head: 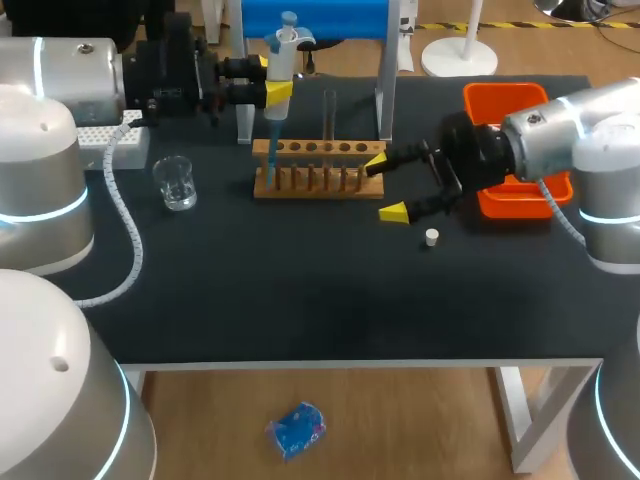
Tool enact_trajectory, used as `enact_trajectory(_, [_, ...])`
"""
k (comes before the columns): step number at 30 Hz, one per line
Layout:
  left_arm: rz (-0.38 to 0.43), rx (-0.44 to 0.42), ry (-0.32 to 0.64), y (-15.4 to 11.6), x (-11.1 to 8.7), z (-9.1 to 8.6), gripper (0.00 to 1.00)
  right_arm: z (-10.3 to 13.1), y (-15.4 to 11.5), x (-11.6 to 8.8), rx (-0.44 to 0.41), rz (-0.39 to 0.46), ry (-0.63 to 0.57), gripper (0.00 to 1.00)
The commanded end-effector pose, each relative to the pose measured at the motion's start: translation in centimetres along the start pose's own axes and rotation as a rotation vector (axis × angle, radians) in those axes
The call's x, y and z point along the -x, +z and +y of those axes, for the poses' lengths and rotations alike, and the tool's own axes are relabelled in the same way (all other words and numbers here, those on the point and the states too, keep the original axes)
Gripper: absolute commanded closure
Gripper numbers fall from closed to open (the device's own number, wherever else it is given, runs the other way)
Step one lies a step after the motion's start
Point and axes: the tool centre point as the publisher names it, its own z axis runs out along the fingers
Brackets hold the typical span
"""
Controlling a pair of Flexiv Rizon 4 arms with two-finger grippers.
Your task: Invert the test tube, pick up the pipette, mount the tip to pipette, aspirate from beaker and dispense into the tube, eject the tip, return the pipette, and cap with the stopper.
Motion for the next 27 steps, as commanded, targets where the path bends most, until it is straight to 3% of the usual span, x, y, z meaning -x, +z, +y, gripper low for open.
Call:
enact_trajectory(1, [0.001,0.002,0.000,0.0,0.0,-0.1,1.00,0.1,-0.1,0.0,-0.002,0.003,0.000,0.00])
enact_trajectory(6, [-0.007,0.000,-0.007,-0.5,0.5,0.2,1.00,0.1,-0.1,0.0,-0.002,0.003,0.000,0.00])
enact_trajectory(12, [-0.049,-0.054,-0.059,-5.2,2.9,1.3,1.00,0.1,-0.1,0.0,-0.002,0.003,0.000,0.00])
enact_trajectory(19, [-0.150,-0.017,-0.054,-9.8,5.6,2.8,1.00,0.1,-0.1,0.0,-0.002,0.003,0.000,0.00])
enact_trajectory(27, [-0.195,-0.020,-0.050,-14.2,9.1,4.2,1.00,0.1,-0.1,0.0,-0.002,0.003,0.000,0.00])
